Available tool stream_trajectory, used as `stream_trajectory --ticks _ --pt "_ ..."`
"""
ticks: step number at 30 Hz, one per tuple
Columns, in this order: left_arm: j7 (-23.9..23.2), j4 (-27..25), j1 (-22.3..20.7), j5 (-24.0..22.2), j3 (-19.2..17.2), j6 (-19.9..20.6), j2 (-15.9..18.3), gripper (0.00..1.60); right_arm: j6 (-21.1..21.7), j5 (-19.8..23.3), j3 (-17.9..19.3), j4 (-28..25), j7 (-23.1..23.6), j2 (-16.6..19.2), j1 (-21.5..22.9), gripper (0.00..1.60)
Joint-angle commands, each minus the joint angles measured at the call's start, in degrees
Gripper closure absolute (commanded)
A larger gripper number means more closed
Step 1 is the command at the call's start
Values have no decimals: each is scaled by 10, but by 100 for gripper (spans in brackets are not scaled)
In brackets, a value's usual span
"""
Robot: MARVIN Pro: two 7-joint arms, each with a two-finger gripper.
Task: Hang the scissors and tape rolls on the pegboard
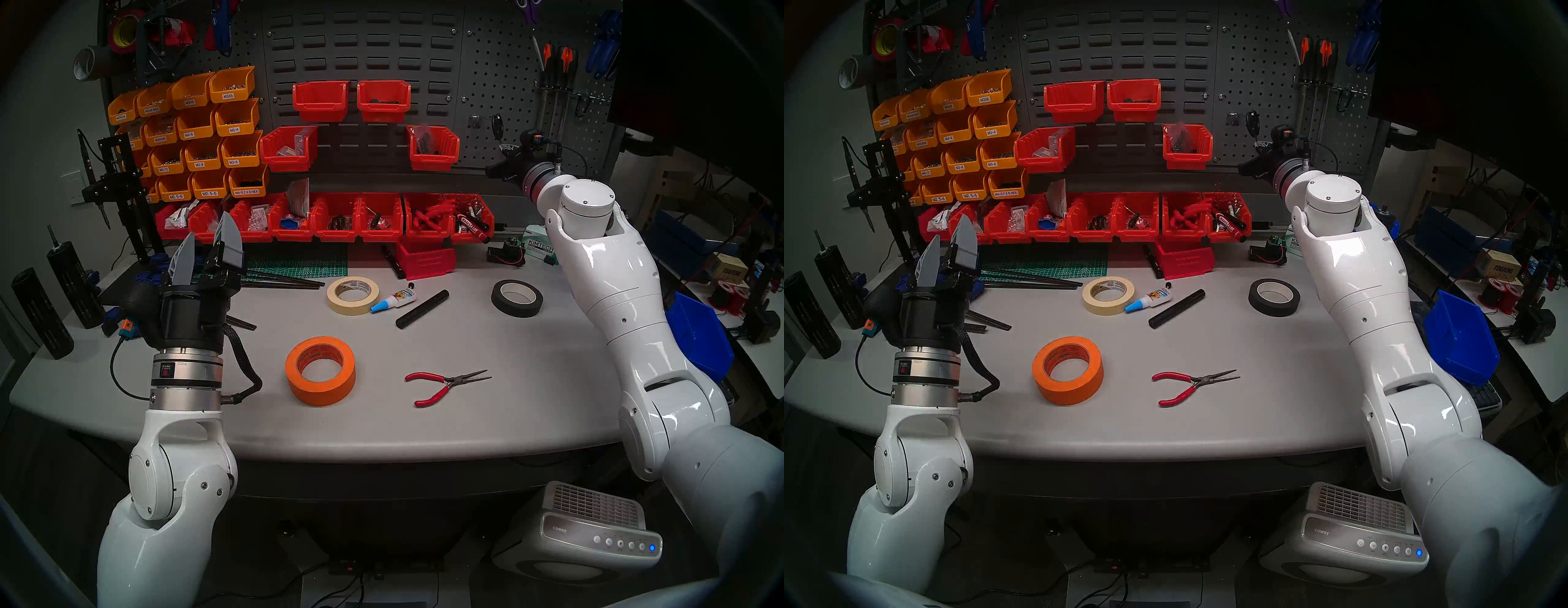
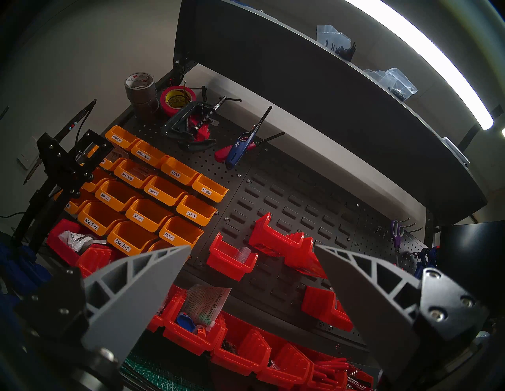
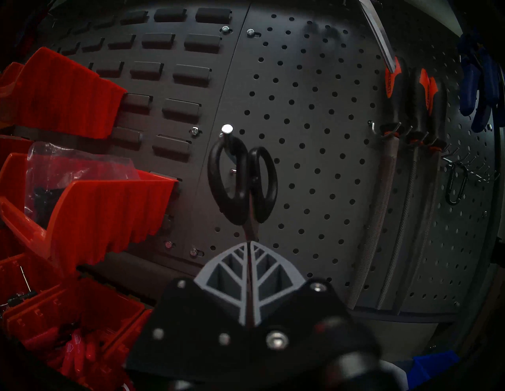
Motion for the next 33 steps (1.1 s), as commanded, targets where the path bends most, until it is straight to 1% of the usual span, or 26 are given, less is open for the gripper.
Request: stream_trajectory --ticks 1,11,13,14,16,17,18,19,20,21,22,23,24,26,27,29,31,33 --pt "-2 -16 -6 0 -1 -5 -1 0 -15 -6 -1 -2 5 -7 50 160" --pt "-2 -17 -6 -1 -1 -5 -1 0 1 -10 -4 5 21 -9 56 160" --pt "-2 -17 -6 -1 -1 -5 -1 0 2 -11 -2 6 22 -9 54 148" --pt "-2 -17 -5 -1 -1 -5 -1 0 2 -11 -2 7 23 -9 53 129" --pt "-2 -17 -5 -1 -1 -5 -1 0 3 -10 1 6 24 -8 50 120" --pt "-2 -17 -5 -1 -1 -5 -1 0 4 -10 2 5 25 -8 49 114" --pt "-2 -17 -5 -1 -1 -5 -1 0 5 -10 3 3 26 -8 47 101" --pt "-2 -17 -5 -1 -1 -5 -1 0 6 -9 3 1 27 -7 46 98" --pt "-2 -17 -5 -1 -1 -5 -1 0 8 -8 5 0 28 -7 44 88" --pt "-2 -17 -5 -1 -1 -5 -1 0 8 -9 6 -1 29 -6 43 83" --pt "-2 -17 -5 -1 -1 -5 -1 0 9 -10 5 -3 30 -5 41 50" --pt "-2 -17 -5 -1 -1 -5 -1 0 10 -10 6 -6 30 -4 39 41" --pt "-2 -17 -5 -1 -1 -5 -1 0 12 -9 8 -13 31 -3 34 48" --pt "-2 -17 -5 -1 -1 -5 -1 0 14 -8 10 -24 32 0 26 42" --pt "-2 -17 -5 -1 -1 -5 -1 0 15 -7 11 -30 32 1 22 32" --pt "-2 -17 -5 -1 -1 -5 -1 0 17 -4 14 -50 36 6 9 30" --pt "-2 -17 -5 -1 -1 -5 -1 0 15 -3 15 -61 40 8 1 33" --pt "-2 -17 -5 -1 -1 -5 -1 0 17 -3 15 -79 41 13 -10 33"
